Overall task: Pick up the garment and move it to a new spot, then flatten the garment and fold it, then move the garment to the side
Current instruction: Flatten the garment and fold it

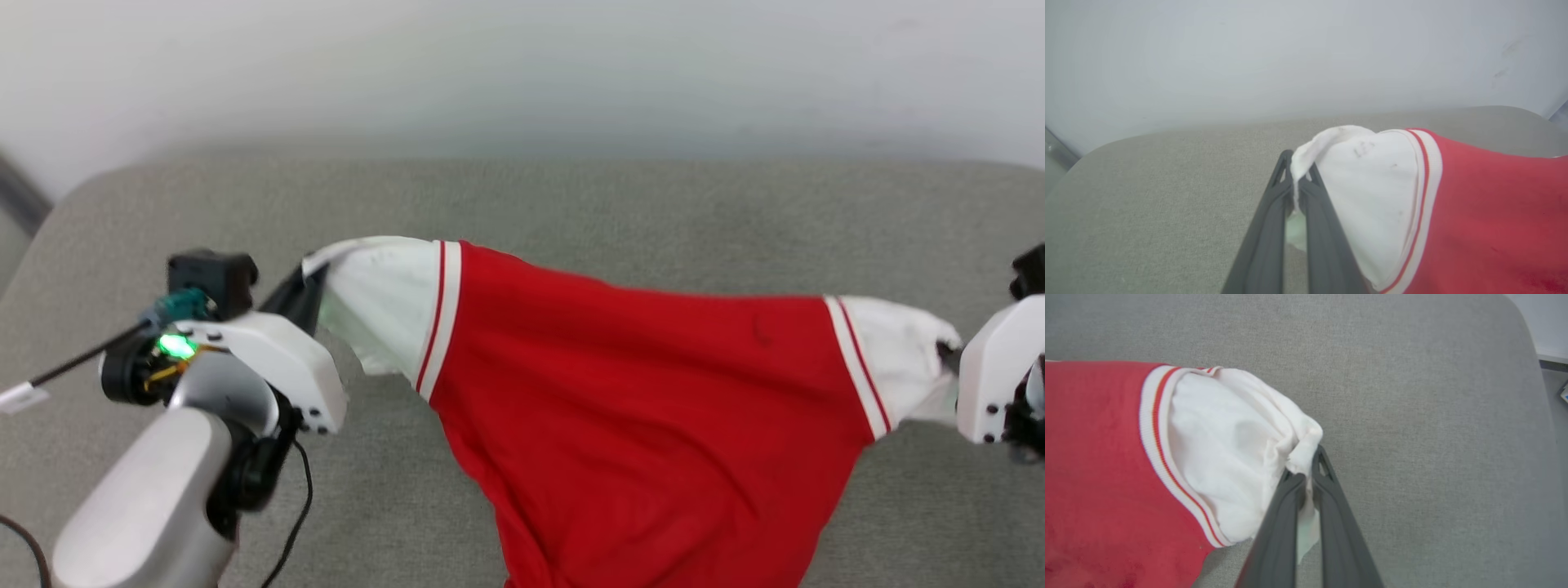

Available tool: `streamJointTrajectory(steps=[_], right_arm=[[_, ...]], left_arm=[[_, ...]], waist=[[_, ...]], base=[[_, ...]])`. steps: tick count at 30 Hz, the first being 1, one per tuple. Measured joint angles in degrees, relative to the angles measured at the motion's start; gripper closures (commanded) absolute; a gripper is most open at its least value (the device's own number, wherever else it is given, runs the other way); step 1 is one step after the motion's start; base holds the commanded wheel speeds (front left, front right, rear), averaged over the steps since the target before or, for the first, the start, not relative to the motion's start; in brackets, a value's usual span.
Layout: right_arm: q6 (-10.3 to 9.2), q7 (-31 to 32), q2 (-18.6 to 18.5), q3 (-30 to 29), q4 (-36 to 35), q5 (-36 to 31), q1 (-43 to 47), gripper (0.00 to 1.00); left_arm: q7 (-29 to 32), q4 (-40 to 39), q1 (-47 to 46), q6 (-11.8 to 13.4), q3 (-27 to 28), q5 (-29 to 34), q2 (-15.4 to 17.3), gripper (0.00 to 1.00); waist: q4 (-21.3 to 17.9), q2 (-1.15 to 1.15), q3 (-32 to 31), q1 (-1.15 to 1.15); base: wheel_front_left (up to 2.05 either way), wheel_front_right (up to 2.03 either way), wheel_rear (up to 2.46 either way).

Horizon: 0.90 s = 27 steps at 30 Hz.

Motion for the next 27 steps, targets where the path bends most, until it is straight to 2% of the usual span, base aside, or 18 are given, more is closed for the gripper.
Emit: streamJointTrajectory(steps=[6,13,19,27], right_arm=[[0.01,-4.05,-0.35,0.79,1.72,-3.10,-5.95,1.00],[0.02,-9.02,-0.42,3.48,5.32,-5.73,-16.84,1.00],[0.02,-13.70,-0.43,5.37,9.07,-6.97,-28.52,1.00],[0.02,-22.16,-1.04,6.92,12.48,-8.38,-44.98,1.00]], left_arm=[[-1.96,5.52,-6.45,-0.70,2.60,-0.75,-1.02,1.00],[-3.91,15.64,-18.23,-4.02,3.21,-0.48,-2.79,1.00],[-6.11,23.99,-30.17,-6.20,3.76,0.94,-3.64,1.00],[-11.66,31.54,-47.08,-7.97,5.19,3.13,-4.60,1.00]], waist=[[-1.55,0.00,-4.45,0.00],[-4.03,0.00,-5.54,0.00],[-5.07,0.00,-2.55,0.00],[-6.20,0.00,5.51,0.00]], base=[[0.00,0.00,0.00],[0.00,0.00,0.00],[0.00,0.00,0.00],[0.00,0.00,0.00]])
